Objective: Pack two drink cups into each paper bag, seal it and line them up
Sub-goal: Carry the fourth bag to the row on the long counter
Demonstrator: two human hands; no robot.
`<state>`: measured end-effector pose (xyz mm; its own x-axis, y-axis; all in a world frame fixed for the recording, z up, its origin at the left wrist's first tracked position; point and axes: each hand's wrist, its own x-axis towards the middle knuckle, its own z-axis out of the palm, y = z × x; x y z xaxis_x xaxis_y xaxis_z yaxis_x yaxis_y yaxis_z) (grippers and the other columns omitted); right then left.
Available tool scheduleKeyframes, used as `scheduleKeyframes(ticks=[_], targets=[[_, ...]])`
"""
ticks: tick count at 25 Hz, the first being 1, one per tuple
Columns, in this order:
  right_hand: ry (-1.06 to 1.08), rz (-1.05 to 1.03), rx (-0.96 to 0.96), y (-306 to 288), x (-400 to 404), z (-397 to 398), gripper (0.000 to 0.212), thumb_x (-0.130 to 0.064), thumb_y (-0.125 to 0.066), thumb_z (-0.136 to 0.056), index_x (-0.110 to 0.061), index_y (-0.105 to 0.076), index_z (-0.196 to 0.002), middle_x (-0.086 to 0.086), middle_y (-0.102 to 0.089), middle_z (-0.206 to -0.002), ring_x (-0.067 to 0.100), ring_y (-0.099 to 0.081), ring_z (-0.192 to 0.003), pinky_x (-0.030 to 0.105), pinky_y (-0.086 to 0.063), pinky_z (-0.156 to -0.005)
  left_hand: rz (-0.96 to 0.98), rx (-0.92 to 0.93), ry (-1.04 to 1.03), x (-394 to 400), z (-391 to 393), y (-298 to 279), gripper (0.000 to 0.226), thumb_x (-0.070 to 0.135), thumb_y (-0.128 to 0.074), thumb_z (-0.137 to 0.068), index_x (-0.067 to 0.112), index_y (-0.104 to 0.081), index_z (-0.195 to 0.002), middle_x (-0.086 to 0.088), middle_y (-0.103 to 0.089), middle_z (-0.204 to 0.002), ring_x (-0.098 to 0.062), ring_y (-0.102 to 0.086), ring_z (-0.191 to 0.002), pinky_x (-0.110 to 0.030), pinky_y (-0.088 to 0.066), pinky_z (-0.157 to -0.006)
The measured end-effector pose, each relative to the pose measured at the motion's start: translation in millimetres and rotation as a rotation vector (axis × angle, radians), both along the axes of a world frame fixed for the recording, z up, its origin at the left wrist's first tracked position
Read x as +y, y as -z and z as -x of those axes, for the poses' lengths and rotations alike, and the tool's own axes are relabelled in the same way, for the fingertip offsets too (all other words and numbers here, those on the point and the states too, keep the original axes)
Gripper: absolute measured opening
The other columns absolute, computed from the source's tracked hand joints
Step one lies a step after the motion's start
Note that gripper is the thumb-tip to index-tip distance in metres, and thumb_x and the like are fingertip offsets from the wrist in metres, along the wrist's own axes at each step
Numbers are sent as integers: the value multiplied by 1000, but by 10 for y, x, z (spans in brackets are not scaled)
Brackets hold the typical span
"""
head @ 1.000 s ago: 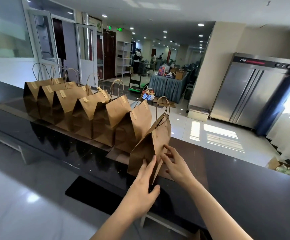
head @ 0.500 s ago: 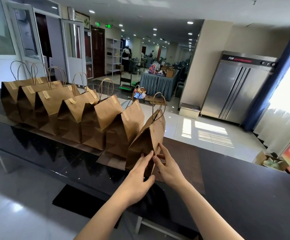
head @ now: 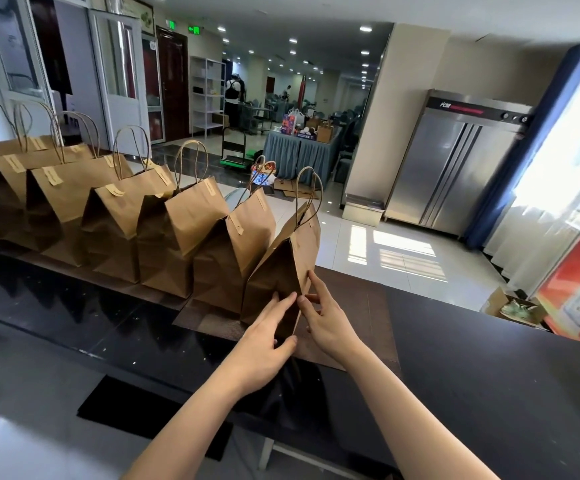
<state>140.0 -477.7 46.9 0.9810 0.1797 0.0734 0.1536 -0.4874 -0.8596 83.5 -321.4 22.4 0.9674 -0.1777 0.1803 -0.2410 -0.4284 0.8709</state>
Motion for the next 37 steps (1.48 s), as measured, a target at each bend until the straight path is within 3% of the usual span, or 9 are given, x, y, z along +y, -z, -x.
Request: scheduleKeyframes(ticks=[2,6,10,13,19,27,32,35,37], targets=[[4,7,0,-11,-11,-10,59,-41,-49,-105,-48,-21,-156,-2,-59,-134,13,-60,-117,35,-50,-101,-6,5,4,8,0,7,71,28,-58,-100,61,-20,-149,15,-5,-167,-10,-24,-150,-19,-38,-106],[10,-2,5,-36,-54,50,62,-41,-51,-104,-45,-20,-157,2,-58,-139,19,-59,-121,48,-52,-103,-10,-7,-11,3,136,52,69,32,-58,-99,66,-20,-145,20,-11,-165,-5,-29,-146,-13,-38,-99],[24,3,-27,-116,-166,199,61,-39,-51,-105,-45,-21,-157,-5,-58,-133,18,-59,-120,51,-51,-104,-9,-29,5,-101,346,101,66,32,-58,-99,63,-24,-146,22,-19,-161,3,-31,-142,-9,-41,-95],[53,4,-52,-206,-299,340,61,-34,-53,-105,-45,-22,-157,-8,-57,-124,18,-58,-119,52,-51,-105,-18,-39,29,-203,483,56,63,32,-57,-100,62,-26,-146,26,-24,-158,5,-31,-142,-13,-42,-98],[131,40,-67,-383,-622,734,61,-31,-51,-105,-38,-23,-159,2,-57,-131,23,-58,-121,51,-49,-106,-62,-40,116,-399,693,-84,57,32,-56,-100,57,-32,-146,36,-34,-142,7,-35,-136,-20,-41,-104],[331,50,-97,-426,-1267,1397,55,-34,-52,-105,-42,-31,-155,-8,-58,-117,20,-61,-113,38,-57,-90,-182,-26,308,-856,964,-108,53,33,-55,-102,46,-34,-149,15,-38,-156,-9,-37,-141,-39,-38,-117],[443,53,-112,-415,-1529,1837,52,-39,-53,-103,-45,-34,-152,-12,-58,-116,17,-61,-113,49,-52,-102,-157,-41,464,-993,1168,55,41,39,-51,-103,51,-43,-141,16,-52,-142,-5,-50,-128,-32,-43,-109],[476,30,-124,-363,-1594,2137,49,-39,-54,-103,-45,-39,-149,-11,-60,-117,16,-62,-111,48,-53,-101,-183,-46,543,-1005,1203,232,34,31,-50,-105,43,-54,-137,18,-58,-137,1,-50,-128,-27,-41,-111],[497,35,-126,-287,-1621,2375,45,-41,-54,-103,-48,-41,-146,-12,-61,-118,12,-63,-110,42,-55,-99,-278,-100,578,-1023,1194,357,35,19,-48,-105,32,-59,-136,11,-57,-141,-6,-45,-137,-26,-34,-116]])
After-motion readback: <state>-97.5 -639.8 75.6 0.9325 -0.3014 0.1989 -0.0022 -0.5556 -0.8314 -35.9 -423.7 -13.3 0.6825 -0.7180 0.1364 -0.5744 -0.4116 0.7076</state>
